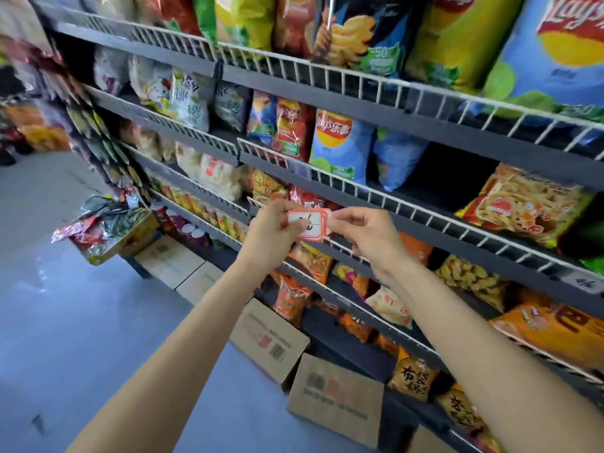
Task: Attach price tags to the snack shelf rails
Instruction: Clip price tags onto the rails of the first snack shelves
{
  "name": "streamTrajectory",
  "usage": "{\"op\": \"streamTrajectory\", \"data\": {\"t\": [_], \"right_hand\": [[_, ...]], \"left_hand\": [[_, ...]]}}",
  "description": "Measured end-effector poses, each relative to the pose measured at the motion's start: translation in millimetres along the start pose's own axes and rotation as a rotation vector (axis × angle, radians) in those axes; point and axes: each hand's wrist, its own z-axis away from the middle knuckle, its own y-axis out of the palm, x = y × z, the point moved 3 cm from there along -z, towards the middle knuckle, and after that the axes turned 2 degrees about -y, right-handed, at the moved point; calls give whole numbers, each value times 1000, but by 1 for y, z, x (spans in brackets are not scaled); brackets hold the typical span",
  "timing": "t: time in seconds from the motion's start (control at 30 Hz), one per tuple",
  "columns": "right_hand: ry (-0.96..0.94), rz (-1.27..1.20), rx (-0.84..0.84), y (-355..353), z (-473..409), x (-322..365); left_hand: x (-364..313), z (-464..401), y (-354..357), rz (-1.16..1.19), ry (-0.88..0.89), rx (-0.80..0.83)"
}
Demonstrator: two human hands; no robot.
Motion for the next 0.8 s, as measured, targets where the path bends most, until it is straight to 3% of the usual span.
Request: {"op": "streamTrajectory", "data": {"t": [0.2,0.43,0.57,0.8], "right_hand": [[1,-6,-134,34,-40,-4],[-71,189,-273,43,-106,-13],[-123,207,-323,50,-132,-12],[-225,486,-485,55,-154,-4]], "left_hand": [[42,-57,-42,-42,-36,-54],[61,-122,-49,-143,-28,-22],[62,-157,-40,-214,23,68],[58,-210,-17,-261,65,303]]}}
